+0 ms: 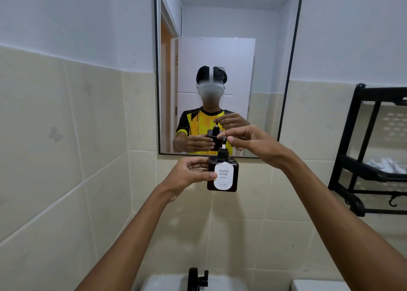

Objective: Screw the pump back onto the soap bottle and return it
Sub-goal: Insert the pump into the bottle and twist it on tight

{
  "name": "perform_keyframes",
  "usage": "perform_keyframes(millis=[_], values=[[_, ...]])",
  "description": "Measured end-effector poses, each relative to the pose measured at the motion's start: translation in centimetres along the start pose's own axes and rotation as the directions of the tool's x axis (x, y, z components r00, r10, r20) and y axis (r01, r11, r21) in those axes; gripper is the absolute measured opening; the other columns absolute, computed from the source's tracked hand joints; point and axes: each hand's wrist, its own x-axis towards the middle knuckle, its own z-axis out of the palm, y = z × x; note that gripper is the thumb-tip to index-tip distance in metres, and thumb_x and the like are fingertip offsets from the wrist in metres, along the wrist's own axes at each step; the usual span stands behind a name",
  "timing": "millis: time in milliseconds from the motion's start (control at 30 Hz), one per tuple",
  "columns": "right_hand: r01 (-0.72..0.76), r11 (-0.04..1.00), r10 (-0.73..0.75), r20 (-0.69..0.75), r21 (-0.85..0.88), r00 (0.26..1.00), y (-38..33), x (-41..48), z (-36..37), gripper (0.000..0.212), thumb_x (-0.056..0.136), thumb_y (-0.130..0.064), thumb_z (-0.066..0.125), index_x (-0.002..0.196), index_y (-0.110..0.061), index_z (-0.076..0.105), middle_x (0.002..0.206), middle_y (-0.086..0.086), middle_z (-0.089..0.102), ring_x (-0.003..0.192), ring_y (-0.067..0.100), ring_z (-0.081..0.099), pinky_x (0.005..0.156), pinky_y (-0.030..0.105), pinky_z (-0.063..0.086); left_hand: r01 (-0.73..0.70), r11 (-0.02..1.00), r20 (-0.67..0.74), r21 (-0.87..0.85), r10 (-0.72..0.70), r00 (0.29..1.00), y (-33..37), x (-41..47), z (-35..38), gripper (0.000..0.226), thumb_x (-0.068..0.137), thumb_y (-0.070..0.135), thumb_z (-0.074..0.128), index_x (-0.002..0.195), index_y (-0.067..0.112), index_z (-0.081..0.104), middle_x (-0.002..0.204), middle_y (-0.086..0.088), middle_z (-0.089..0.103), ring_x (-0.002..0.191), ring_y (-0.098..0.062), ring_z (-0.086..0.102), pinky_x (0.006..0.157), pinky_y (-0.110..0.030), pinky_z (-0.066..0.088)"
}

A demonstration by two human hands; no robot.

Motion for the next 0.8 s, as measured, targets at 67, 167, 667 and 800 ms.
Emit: perform_keyframes(millis=[67, 167, 667, 800], values=[[-0.003, 1.0, 0.003, -0.003, 0.006, 1.0, -0.1, 0.0, 0.11, 0.024, 0.102, -0.01, 0.056, 0.121, -0.01, 0.072, 0.098, -0.025, 0.076, 0.086, -0.014, 0.064, 0.068, 0.007, 0.049, -0.001, 1.0, 0.0, 0.0, 0.001, 1.0, -0.02, -0.06, -0.06, 0.039, 0.063, 0.031, 0.09, 0.101, 0.039, 0.082, 0.106, 0.004, 0.083, 0.101, -0.008, 0.078, 0.073, -0.018, 0.06], [0.005, 1.0, -0.005, -0.004, 0.009, 1.0, -0.22, 0.07, 0.14, 0.024, 0.102, -0.01, 0.056, 0.121, -0.01, 0.071, 0.102, -0.023, 0.076, 0.088, -0.013, 0.064, 0.068, 0.007, 0.049, 0.0, 1.0, 0.002, 0.001, 0.0, 1.0, 0.01, -0.06, -0.17, 0.04, 0.065, 0.034, 0.089, 0.103, 0.04, 0.081, 0.108, 0.004, 0.083, 0.103, -0.008, 0.078, 0.075, -0.02, 0.06], [0.002, 1.0, -0.002, 0.01, 0.004, 1.0, -0.24, -0.04, 0.38, 0.023, 0.101, -0.018, 0.057, 0.118, -0.021, 0.073, 0.107, -0.019, 0.075, 0.088, -0.01, 0.063, 0.071, 0.02, 0.046, -0.005, 0.999, 0.007, 0.032, 0.005, 1.0, -0.23, 0.04, -0.43, 0.04, 0.064, 0.035, 0.089, 0.103, 0.041, 0.081, 0.109, 0.005, 0.082, 0.104, -0.008, 0.077, 0.078, -0.023, 0.062], [0.011, 0.999, -0.011, -0.009, 0.036, 1.0, -0.1, 0.03, 0.44, 0.023, 0.101, -0.011, 0.057, 0.118, -0.014, 0.073, 0.107, -0.016, 0.076, 0.09, -0.011, 0.065, 0.07, 0.011, 0.051, -0.003, 0.999, 0.006, 0.037, 0.003, 1.0, -0.3, 0.16, -0.27, 0.043, 0.063, 0.035, 0.09, 0.105, 0.038, 0.081, 0.112, 0.001, 0.082, 0.106, -0.012, 0.077, 0.09, -0.032, 0.061]])
